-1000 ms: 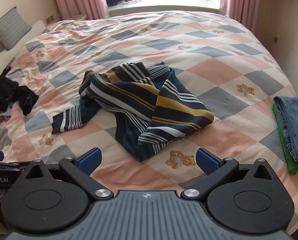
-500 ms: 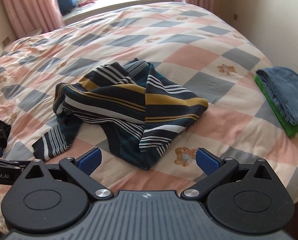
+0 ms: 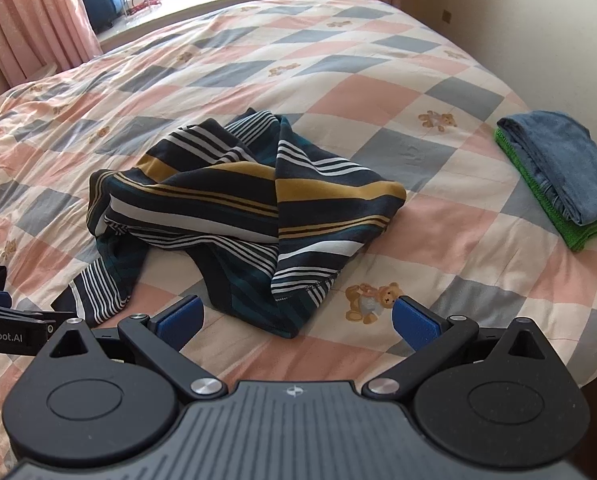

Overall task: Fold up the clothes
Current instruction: 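Move both grippers toward the crumpled striped sweater on the bed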

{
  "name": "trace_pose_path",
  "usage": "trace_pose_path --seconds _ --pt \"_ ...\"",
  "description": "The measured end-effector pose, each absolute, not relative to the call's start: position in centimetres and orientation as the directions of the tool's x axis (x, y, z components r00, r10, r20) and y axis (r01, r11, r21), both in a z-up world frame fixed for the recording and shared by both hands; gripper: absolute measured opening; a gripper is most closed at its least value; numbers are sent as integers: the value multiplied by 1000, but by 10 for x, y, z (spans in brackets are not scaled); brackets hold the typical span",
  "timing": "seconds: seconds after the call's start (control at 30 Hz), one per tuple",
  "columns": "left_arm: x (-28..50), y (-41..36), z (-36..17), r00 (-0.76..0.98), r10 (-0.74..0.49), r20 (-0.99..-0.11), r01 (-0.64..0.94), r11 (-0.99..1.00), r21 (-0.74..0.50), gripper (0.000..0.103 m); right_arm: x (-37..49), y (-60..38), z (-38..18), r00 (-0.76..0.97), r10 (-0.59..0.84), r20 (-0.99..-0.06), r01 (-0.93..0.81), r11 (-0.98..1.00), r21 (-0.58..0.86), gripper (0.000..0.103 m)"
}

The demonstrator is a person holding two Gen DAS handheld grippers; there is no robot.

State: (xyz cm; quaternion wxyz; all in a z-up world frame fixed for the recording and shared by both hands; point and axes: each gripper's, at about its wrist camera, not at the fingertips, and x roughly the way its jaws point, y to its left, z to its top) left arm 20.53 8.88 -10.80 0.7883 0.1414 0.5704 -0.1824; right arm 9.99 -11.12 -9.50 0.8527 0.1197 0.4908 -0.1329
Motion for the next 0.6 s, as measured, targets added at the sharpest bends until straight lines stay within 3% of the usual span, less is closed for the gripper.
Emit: trace_pose_path --seconds 0.6 --pt "211 73 -106 294 -68 -954 343 939 39 102 132 -135 -107 480 -24 -877 242 965 106 103"
